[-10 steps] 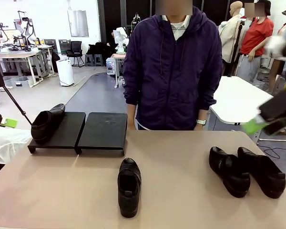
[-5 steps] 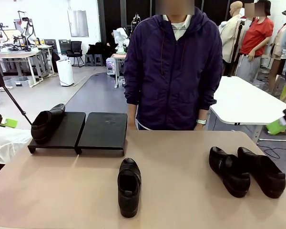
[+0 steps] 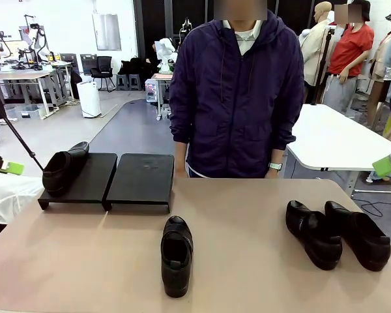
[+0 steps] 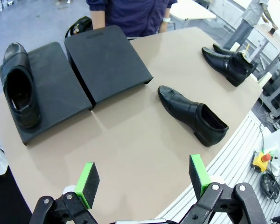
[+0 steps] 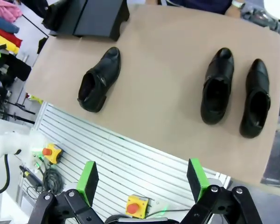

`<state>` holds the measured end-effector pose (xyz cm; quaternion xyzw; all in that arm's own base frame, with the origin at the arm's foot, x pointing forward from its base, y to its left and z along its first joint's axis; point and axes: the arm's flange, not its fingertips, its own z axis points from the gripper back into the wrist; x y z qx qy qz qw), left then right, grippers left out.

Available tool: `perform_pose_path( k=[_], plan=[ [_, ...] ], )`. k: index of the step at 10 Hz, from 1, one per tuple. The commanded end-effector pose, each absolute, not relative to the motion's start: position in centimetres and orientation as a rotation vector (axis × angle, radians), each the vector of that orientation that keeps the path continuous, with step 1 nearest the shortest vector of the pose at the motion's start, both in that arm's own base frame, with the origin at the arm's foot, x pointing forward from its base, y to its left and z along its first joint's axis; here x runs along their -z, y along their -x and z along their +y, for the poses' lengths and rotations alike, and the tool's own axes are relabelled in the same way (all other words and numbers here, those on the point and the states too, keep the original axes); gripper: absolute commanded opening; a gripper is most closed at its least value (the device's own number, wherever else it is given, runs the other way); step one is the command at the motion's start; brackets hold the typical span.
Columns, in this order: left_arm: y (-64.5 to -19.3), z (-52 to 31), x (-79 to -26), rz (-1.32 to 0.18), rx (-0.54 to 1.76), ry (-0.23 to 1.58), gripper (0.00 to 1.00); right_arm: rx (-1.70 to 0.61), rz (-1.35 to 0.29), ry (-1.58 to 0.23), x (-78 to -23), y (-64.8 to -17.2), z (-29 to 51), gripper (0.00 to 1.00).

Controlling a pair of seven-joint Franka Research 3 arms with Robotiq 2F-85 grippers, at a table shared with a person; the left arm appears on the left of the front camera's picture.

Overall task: Organize the shoes by placing them on the stand.
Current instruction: Pick up one Shoe and place it in the middle of the table, then place the Shoe from the middle of the table onto the Shoes Stand.

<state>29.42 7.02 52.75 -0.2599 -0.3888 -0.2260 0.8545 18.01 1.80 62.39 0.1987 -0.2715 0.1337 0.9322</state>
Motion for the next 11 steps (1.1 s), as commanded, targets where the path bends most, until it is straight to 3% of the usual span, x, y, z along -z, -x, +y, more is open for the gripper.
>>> perform_pose_path(
  k=[1,8,9,11],
  plan=[
    [-29.1,7.0,-52.6,-0.812,0.481,0.541,1.00,-0.285,-0.565,-0.437,-62.4,-18.0,1.7,1.00],
    [-29.4,7.0,-52.7,-0.818,0.475,0.547,1.00,-0.285,-0.565,-0.437,-62.4,-18.0,1.7,1.00],
    [-32.0,1.1,-53.9,-0.778,0.071,0.559,1.00,-0.285,-0.565,-0.437,-62.4,-18.0,1.7,1.00],
    [-35.0,-10.1,-52.5,-0.491,0.193,0.600,1.00,-0.285,-0.565,-0.437,-62.4,-18.0,1.7,1.00]
  ],
)
